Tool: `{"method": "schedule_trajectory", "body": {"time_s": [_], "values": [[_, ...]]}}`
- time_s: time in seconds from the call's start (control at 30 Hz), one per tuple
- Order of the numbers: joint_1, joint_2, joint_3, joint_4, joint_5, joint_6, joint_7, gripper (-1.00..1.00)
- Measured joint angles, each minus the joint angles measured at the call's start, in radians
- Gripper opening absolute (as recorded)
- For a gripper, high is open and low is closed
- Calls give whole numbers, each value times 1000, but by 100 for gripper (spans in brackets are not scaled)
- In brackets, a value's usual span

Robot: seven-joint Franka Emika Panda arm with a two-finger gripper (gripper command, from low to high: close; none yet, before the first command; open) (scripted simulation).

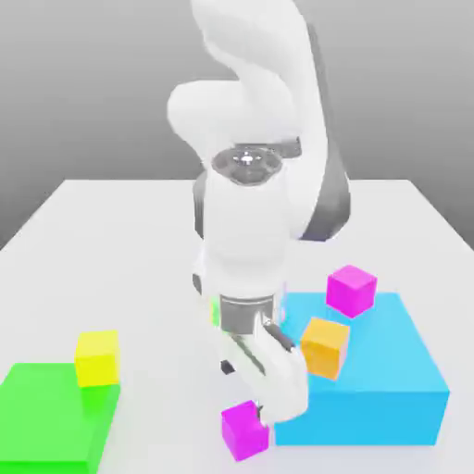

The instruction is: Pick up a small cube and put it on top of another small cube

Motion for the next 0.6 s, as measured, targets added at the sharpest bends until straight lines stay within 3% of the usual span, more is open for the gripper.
{"method": "schedule_trajectory", "body": {"time_s": [0.07, 0.1, 0.33, 0.6], "values": [[15, 72, -18, 13, -15, 57, 15, 0], [21, 104, -26, 20, -20, 82, 20, -100], [22, 111, -27, 21, -23, 89, 22, -100], [-27, -87, 18, 4, 50, -101, -111, -100]]}}
